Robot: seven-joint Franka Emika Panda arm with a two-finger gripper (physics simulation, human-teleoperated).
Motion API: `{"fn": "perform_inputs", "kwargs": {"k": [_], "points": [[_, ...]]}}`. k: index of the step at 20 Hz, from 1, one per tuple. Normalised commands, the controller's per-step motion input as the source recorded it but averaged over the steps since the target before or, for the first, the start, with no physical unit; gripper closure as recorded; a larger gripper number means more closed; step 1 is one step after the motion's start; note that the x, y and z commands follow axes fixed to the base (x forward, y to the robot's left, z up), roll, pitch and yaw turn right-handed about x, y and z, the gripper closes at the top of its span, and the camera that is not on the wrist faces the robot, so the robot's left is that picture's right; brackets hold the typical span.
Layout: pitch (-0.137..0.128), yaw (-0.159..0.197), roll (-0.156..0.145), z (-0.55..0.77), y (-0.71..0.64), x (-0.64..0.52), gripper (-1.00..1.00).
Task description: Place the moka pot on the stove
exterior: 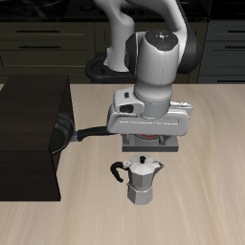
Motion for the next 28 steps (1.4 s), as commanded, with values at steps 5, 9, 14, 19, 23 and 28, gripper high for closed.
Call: {"fn": "perform_inputs", "kwargs": {"k": [5,9,14,19,23,28], "points": [[-0.014,0.002,-0.015,-0.17,-0.07,0.00,-1.00],[0.006,-0.013,0.000,-0.23,0.02,-0.11,-1.00],[-0.026,0.028,-0.001,-0.11,0.01,-0.09,-1.00],[0.011,-0.003,-0.008,-0.09,-0.09,0.02,-1.00],[0.000,0.008,-0.006,-0.01,-0.08,0.04,-1.00],[-0.002,0.015,0.000,-0.03,0.04,0.04,-1.00]]}}
